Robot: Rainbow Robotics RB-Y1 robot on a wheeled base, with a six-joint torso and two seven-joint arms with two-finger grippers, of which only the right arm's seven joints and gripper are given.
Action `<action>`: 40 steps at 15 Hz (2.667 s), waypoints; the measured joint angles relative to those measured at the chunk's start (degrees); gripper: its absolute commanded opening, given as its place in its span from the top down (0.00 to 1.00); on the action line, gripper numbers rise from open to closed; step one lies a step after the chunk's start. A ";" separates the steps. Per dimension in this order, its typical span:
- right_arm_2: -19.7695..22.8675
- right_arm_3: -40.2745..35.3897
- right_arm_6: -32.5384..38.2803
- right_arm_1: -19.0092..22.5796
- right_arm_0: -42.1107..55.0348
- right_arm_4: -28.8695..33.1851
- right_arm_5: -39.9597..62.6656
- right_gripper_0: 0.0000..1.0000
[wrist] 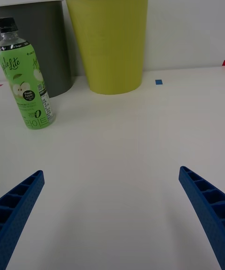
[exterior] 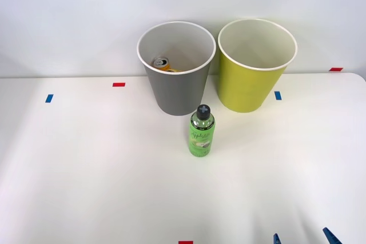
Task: Put cans in the gray bin, plastic bottles in the light green bin
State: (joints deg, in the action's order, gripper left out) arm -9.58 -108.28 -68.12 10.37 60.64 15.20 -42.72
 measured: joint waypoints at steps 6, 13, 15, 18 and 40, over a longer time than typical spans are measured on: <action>0.00 0.00 0.00 0.00 0.00 0.00 0.00 0.00; 0.00 0.00 0.00 0.00 0.00 0.00 0.00 0.00; 0.00 0.00 0.00 0.00 0.00 0.00 0.00 0.00; 0.00 0.00 0.00 0.00 0.00 0.00 0.00 0.00; 0.00 0.00 0.00 0.00 0.00 0.00 0.00 0.00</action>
State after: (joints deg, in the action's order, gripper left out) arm -9.58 -108.28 -68.12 10.37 60.64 15.20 -42.72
